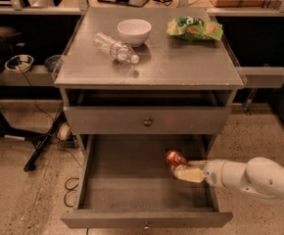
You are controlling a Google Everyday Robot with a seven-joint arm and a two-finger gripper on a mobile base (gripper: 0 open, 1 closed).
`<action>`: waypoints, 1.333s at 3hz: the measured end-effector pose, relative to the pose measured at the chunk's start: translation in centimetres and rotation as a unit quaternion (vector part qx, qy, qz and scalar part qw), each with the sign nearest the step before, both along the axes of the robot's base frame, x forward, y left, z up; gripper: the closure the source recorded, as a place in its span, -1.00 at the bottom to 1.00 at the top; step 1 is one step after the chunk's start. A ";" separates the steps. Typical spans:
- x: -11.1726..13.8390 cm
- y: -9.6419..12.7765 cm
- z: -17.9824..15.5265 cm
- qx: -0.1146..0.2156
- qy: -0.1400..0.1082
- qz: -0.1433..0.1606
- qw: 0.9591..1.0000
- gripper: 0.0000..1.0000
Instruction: Place coke can into middle drawer
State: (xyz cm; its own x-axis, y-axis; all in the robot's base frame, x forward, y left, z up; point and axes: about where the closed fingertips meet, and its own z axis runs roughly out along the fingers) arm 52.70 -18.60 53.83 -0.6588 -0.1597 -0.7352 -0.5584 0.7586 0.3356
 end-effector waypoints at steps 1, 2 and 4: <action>1.4 0.4 -2.3 0.006 -0.007 -0.022 1.000 1.00; 2.6 1.1 -4.0 0.007 -0.008 -0.030 1.000 1.00; 3.5 2.0 -7.1 -0.003 0.012 -0.044 0.999 1.00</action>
Offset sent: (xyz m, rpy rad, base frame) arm 0.0401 0.0164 -0.0593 0.0127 -0.0179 -0.0825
